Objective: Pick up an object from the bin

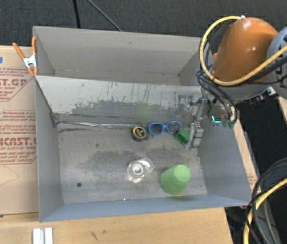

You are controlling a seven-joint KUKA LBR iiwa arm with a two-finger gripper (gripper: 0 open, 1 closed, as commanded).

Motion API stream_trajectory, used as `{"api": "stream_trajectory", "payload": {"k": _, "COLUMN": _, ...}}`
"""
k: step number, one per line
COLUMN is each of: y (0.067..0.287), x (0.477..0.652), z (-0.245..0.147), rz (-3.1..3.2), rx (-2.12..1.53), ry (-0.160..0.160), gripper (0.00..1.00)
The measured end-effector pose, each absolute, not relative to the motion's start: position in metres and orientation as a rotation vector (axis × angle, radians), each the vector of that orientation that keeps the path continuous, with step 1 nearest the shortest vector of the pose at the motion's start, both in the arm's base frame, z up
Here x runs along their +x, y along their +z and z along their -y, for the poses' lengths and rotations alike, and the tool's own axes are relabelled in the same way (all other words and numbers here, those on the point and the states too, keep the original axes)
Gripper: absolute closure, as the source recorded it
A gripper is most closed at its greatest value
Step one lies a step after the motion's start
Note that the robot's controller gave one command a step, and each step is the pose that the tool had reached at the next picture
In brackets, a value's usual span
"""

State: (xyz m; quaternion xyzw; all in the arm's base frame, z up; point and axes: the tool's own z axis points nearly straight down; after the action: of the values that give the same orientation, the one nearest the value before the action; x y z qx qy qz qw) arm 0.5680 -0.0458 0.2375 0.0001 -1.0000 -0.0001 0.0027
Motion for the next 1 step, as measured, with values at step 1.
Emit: {"api": "stream_trajectory", "payload": {"k": 1, "y": 0.1215, "x": 0.5185, "z": 0.0086, "rz": 3.064, "rx": 0.664, "ry": 0.0, "gripper": 0.0}}
